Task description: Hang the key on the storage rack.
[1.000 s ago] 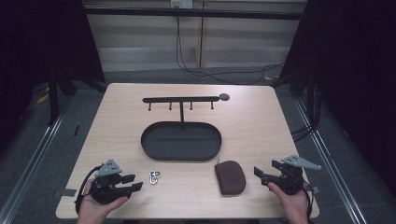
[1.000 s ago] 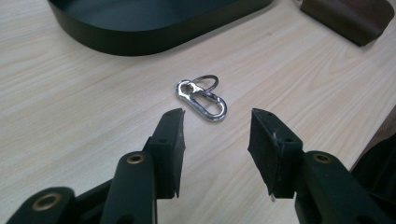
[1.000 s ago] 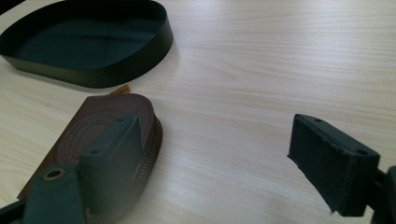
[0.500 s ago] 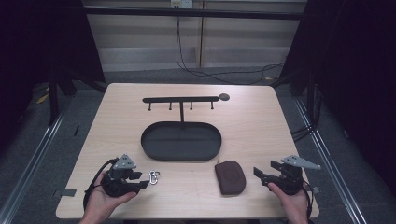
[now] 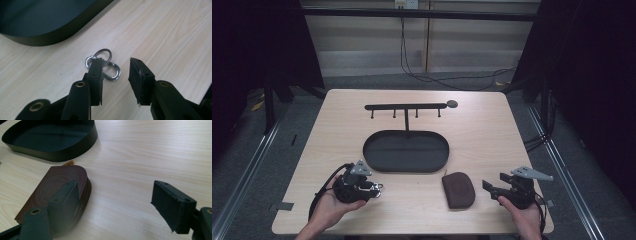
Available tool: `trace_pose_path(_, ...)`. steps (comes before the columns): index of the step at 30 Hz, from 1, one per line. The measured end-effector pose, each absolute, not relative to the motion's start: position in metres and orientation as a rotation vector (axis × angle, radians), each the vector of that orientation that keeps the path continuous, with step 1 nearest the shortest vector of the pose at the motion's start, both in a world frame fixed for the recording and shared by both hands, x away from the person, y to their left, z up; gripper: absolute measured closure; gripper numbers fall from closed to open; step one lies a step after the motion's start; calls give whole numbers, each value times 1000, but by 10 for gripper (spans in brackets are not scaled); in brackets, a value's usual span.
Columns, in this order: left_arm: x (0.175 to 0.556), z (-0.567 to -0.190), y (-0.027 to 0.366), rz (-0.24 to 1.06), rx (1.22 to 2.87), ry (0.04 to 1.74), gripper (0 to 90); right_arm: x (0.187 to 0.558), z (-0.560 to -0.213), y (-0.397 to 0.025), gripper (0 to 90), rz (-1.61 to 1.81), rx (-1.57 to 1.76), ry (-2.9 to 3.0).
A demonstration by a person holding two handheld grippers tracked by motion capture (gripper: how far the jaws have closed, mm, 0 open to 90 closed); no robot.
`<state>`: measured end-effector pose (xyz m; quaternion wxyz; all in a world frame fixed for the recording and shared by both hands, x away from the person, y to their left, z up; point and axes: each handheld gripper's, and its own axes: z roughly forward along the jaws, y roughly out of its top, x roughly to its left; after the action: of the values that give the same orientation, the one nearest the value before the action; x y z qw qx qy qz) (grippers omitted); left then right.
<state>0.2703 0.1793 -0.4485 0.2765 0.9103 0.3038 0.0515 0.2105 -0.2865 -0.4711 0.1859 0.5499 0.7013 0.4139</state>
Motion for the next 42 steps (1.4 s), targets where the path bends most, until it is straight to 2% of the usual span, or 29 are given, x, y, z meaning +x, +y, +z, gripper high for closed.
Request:
trace_pose_path(6,277,-450,178,124,2445,830,633,211,-472,-285,220,1162,1549,1991)
trace_pose_path(19,290,-459,169,121,2518,879,498,211,-472,-286,220,1168,1545,2002)
trace_pose_path(22,291,-460,168,122,2531,870,498,212,-472,-285,220,1168,1546,2006)
trace_pose_path(29,296,-467,161,108,2576,855,529,212,-472,-285,220,1167,1547,2010)
trace_pose_path(33,298,-467,161,100,2582,842,643,212,-473,-285,220,1163,1549,2011)
trace_pose_path(42,302,-467,164,66,2574,845,813,212,-473,-285,221,1163,1549,2014)
